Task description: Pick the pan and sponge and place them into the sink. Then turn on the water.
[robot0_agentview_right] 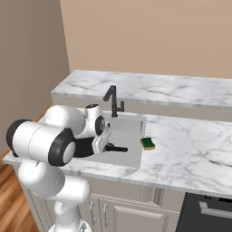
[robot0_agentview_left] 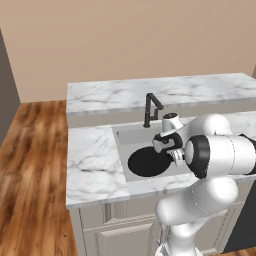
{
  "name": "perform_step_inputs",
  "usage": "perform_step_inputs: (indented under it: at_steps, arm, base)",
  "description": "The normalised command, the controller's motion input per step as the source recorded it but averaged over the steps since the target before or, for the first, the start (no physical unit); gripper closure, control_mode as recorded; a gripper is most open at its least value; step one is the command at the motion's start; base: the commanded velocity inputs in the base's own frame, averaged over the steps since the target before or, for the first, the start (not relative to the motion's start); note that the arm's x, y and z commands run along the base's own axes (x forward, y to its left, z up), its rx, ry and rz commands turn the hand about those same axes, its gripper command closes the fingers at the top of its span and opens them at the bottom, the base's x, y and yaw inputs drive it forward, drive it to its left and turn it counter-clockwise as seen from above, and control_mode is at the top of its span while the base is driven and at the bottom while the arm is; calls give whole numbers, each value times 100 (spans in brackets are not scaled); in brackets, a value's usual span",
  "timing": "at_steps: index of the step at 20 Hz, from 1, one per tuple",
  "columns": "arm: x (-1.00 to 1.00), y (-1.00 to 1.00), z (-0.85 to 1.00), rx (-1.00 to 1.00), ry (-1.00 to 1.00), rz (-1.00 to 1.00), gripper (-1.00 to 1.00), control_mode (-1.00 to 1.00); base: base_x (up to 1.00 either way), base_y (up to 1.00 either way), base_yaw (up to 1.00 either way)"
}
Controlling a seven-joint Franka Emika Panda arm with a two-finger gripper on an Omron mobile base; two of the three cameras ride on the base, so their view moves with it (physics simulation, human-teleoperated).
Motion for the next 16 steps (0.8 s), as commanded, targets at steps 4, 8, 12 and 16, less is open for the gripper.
perform_step_inputs:
  at_steps: [4,8,12,16]
  arm:
    - [0,21,-7,0,-13,0,100,-100]
    - [0,14,-12,0,-15,0,100,-100]
    - [9,1,-12,0,-15,0,100,-100]
    - [12,-7,-1,0,-12,0,100,-100]
  base:
    - [0,0,0]
    - [0,0,0]
    - [0,0,0]
    - [0,0,0]
